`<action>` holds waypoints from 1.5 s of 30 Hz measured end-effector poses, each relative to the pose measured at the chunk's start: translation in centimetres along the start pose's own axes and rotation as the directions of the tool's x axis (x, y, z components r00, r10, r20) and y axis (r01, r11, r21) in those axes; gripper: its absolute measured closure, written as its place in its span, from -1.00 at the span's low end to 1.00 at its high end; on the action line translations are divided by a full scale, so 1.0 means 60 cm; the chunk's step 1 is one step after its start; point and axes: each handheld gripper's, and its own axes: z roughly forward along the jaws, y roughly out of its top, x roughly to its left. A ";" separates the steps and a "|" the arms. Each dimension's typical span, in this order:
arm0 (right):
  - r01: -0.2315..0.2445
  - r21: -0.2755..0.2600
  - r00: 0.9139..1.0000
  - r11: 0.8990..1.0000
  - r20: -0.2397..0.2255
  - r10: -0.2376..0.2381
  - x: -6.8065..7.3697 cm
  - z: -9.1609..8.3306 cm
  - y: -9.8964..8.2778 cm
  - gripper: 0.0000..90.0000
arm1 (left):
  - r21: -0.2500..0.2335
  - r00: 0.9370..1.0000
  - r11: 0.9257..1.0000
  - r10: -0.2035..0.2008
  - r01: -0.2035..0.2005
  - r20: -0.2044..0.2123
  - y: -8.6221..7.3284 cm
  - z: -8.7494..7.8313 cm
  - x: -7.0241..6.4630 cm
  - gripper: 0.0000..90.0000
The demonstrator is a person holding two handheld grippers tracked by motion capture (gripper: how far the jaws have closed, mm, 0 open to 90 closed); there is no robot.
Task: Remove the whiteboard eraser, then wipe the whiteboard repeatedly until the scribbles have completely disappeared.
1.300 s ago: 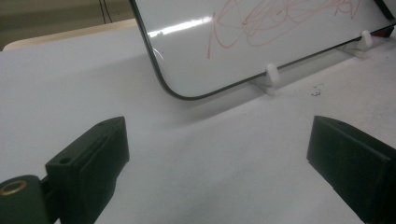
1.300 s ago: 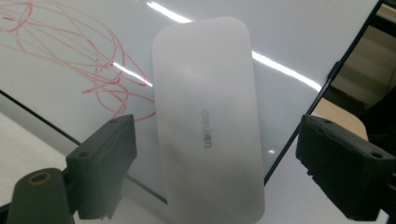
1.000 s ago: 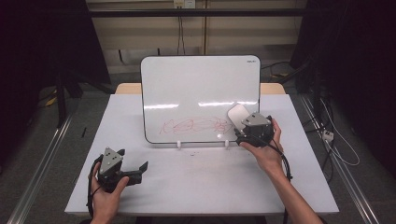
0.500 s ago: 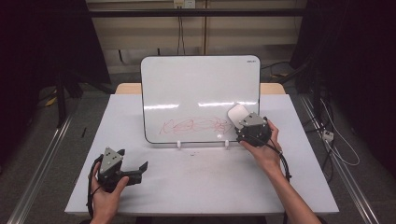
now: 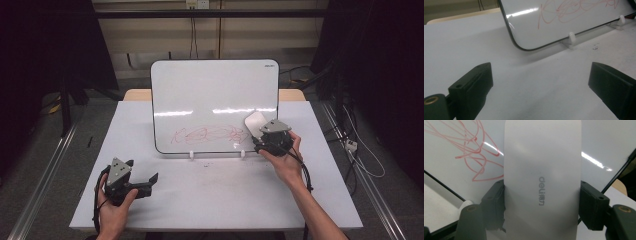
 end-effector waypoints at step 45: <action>-0.018 -0.151 0.997 0.988 -0.081 0.006 0.020 -0.054 0.018 -0.30 | 0.009 0.999 0.999 -0.032 0.032 -0.013 -0.007 -0.001 0.011 -0.88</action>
